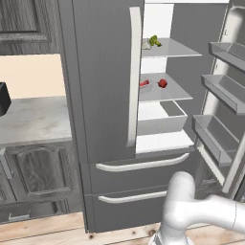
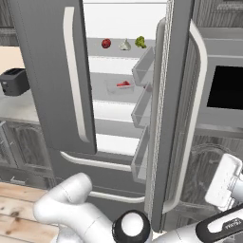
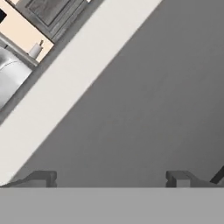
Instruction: Place the tupperware on the second highest shelf of the fridge. Make space for the tupperware among the existing items by rearranging them on the shelves if needed. Close the fridge door when finished.
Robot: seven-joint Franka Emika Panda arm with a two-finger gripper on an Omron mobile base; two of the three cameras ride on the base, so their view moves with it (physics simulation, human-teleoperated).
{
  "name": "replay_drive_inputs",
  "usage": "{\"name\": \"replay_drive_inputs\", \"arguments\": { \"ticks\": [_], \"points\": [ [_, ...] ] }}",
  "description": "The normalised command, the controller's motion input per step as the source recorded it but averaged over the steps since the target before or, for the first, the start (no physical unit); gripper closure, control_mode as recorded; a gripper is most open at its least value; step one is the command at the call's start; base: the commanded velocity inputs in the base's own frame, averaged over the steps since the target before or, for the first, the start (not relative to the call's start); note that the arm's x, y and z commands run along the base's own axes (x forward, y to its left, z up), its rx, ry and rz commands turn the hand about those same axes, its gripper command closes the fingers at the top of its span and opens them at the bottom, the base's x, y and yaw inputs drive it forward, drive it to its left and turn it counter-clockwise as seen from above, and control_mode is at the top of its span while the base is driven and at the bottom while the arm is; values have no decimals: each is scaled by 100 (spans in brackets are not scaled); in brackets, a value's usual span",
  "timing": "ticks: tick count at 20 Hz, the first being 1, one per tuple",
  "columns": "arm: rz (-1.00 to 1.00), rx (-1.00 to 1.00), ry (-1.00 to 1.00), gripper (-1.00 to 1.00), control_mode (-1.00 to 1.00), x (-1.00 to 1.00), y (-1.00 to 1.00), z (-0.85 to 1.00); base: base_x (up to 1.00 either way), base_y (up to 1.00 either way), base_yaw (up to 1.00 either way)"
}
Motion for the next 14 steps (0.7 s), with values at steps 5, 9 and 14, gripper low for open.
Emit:
{"name": "replay_drive_inputs", "arguments": {
  "ticks": [5,9,14],
  "points": [
    [11,9,-1,-100,-100,69,4,-10,0,0,0],
    [21,-1,-21,-100,-100,-1,75,0,0,0,0],
    [28,-19,-44,-100,-100,-36,100,0,0,0,0]
  ]
}}
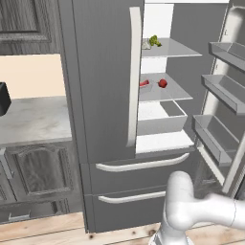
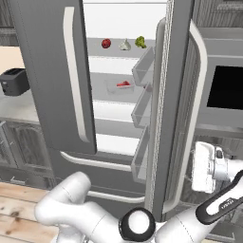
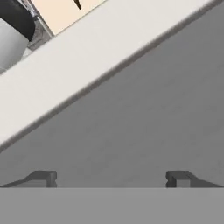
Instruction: Place the tupperware on the second highest shelf of the fridge. Make space for the tupperware among the existing items by rearranging them on the shelves if needed. Close the fridge door when finished.
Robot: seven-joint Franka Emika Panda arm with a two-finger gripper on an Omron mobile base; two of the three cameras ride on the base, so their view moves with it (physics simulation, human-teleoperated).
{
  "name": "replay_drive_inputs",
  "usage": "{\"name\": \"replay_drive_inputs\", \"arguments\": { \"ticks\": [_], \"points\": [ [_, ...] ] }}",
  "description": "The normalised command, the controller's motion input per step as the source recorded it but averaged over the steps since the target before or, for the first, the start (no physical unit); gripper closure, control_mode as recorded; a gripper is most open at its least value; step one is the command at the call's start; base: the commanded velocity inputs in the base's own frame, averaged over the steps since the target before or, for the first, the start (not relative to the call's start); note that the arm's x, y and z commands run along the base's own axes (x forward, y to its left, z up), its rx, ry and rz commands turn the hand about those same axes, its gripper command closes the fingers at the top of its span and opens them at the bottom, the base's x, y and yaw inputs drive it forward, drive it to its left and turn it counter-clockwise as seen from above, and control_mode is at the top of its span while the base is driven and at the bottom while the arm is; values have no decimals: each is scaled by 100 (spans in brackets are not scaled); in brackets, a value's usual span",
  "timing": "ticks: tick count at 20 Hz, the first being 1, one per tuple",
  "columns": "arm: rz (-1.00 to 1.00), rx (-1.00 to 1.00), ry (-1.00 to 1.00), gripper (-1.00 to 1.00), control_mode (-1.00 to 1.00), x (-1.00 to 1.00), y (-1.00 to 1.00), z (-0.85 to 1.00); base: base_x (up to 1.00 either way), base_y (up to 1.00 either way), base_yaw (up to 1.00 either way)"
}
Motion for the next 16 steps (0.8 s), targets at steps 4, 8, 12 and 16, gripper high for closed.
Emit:
{"name": "replay_drive_inputs", "arguments": {
  "ticks": [4,8,12,16],
  "points": [
    [21,-27,-55,-100,-100,-37,100,2,0,0,0],
    [3,-23,-54,-100,-100,-10,100,34,0,0,0],
    [-4,-16,-44,-100,-100,7,97,64,0,0,0],
    [-23,-8,-24,-100,-100,50,56,59,0,0,0]
  ]
}}
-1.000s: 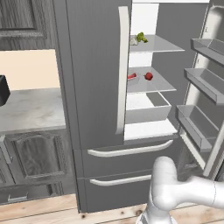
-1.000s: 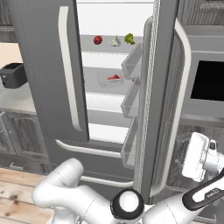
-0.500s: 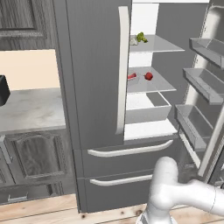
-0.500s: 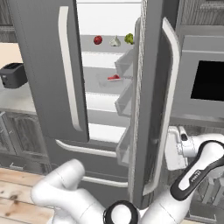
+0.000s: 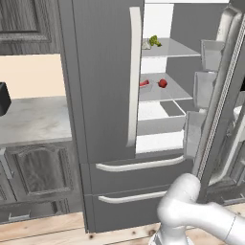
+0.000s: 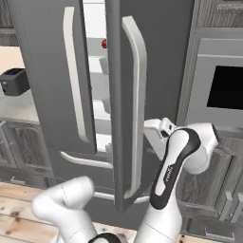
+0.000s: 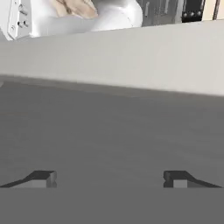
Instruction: Place the tupperware on the second highest shelf of the fridge. Make space for the tupperware among the existing items by rearranging them on the shelves if needed. Close the fridge door when finished.
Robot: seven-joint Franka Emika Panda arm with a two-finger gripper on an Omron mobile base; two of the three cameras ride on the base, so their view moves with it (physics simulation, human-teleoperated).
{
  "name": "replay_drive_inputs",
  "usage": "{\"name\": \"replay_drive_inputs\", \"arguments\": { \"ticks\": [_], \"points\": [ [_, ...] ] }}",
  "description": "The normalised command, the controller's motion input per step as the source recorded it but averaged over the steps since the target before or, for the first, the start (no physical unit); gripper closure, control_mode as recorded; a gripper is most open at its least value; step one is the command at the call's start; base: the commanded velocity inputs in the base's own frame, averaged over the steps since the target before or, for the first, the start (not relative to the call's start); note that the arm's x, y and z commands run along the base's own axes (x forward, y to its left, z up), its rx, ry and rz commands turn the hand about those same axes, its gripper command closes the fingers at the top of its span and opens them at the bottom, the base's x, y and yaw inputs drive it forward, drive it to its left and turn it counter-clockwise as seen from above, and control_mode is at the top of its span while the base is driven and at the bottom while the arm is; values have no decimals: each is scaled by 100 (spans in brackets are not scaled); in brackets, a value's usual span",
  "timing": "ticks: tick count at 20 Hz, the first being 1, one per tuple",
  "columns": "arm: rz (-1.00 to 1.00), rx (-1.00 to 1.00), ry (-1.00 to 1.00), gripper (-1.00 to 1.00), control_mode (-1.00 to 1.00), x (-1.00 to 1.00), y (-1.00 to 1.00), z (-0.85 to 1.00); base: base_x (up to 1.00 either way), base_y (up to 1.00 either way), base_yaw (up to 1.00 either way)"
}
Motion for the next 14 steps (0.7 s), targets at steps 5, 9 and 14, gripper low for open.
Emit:
{"name": "replay_drive_inputs", "arguments": {
  "ticks": [5,9,14],
  "points": [
    [-38,-6,-5,-100,-100,73,21,44,0,0,0],
    [-46,-5,0,-100,-100,81,11,38,0,0,0],
    [-35,0,-1,-100,-100,88,23,36,0,0,0]
  ]
}}
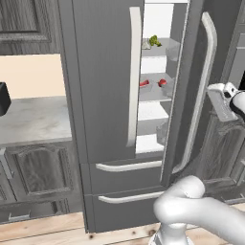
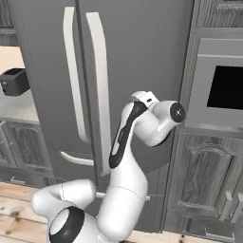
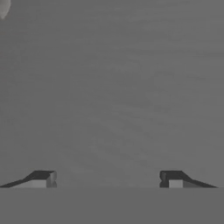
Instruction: Place the tupperware on the second highest shelf of the fridge. Make space for the tupperware among the existing items by rearranging them on the shelves if needed. Close the fridge door when finished.
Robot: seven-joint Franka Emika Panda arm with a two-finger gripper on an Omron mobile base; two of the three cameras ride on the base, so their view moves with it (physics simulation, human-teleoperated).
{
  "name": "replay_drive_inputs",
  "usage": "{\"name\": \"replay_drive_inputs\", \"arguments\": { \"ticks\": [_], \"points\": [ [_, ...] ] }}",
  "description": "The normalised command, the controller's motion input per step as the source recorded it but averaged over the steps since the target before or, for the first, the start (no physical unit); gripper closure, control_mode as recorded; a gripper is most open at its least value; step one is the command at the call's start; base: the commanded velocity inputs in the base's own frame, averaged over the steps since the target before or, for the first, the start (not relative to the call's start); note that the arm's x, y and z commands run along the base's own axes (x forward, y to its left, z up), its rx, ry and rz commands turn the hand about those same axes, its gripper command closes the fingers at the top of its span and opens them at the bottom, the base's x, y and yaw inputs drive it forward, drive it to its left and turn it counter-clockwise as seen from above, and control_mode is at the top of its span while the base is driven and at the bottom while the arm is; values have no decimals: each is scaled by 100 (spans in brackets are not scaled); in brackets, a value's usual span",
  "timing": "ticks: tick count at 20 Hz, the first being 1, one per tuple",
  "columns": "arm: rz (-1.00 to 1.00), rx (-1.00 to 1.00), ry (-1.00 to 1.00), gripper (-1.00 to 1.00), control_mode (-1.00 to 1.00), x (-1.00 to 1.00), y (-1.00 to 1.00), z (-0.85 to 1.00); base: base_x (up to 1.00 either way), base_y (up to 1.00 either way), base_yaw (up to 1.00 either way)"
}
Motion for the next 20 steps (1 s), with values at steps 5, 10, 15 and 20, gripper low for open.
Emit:
{"name": "replay_drive_inputs", "arguments": {
  "ticks": [5,10,15,20],
  "points": [
    [-19,0,0,-100,-100,90,31,22,0,0,0],
    [-21,0,0,-100,-100,87,21,2,0,0,0],
    [-22,0,2,-100,-100,84,16,0,0,0,0],
    [-21,0,5,-100,-100,81,14,0,0,0,0]
  ]
}}
